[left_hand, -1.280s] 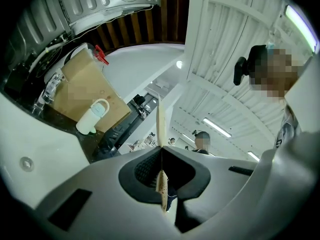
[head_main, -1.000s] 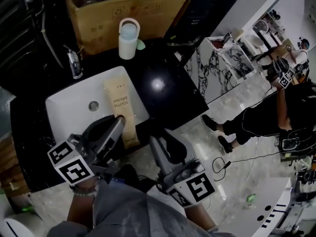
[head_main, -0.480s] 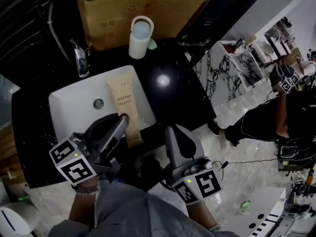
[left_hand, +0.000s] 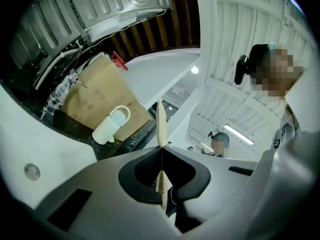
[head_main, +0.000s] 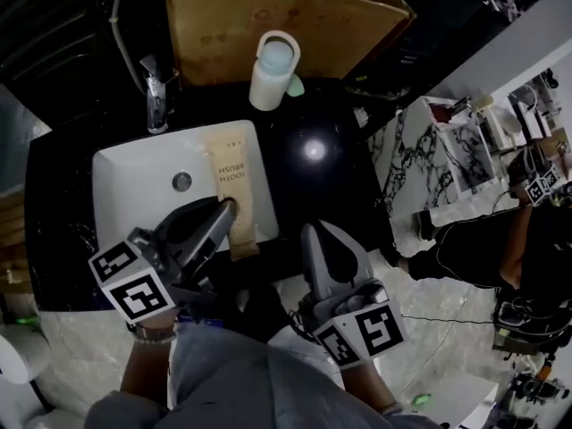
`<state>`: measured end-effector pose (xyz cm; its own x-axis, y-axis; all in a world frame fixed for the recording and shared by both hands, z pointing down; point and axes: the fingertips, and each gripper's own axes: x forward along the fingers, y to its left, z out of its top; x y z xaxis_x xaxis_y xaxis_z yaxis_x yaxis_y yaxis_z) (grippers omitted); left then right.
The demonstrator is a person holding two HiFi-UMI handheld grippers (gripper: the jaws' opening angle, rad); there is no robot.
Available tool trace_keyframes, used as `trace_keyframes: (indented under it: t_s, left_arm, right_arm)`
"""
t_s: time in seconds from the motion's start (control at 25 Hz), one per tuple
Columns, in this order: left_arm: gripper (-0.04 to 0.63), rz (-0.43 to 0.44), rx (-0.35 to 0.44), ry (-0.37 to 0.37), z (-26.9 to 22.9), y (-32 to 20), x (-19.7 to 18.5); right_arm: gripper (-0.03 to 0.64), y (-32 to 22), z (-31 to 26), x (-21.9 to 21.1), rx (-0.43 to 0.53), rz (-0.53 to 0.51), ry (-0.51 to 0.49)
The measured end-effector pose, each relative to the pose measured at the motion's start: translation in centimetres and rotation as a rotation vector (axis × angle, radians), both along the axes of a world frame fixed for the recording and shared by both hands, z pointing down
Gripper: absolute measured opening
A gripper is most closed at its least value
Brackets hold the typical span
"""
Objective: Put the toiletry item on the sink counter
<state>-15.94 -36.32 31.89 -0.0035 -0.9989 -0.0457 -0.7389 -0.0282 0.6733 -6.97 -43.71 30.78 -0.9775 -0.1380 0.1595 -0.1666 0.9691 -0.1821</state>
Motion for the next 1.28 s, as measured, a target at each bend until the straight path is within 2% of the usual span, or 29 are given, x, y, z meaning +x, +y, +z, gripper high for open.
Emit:
trace_keyframes:
  t_s: [0.2, 0.36, 0.84, 1.12, 1.28]
  left_arm:
    - [0.008, -0.046, -0.026, 0.027, 0.8, -3.1, 0.2]
    - [0.008, -0.063, -0.063, 0.08, 2.3, -6.0, 0.4]
    - [0.008, -0.13, -0.294, 0.266, 11.6, -12.8, -0.1]
    - [0.008, -0.139, -0.4, 0.334, 15.2, -15.1, -0.5]
    - [0.009, -0.131, -0.464, 0.35, 16.7, -16.1, -0.5]
  right_arm:
    - [-0.002, -2.9, 0.0, 0.1, -0.008, -0.05, -0.007]
    - [-0.002, -5.3, 0.2, 1.0, -0.017, -0.068, -0.014]
    - [-0.002, -10.8, 1.6, 3.9, -0.078, -0.08, 0.003]
    - [-0.002, -12.1, 2.4, 4.3, -0.107, -0.109, 0.011]
    - [-0.002, -12.3, 2.7, 4.2, -0.116, -0.13, 0.012]
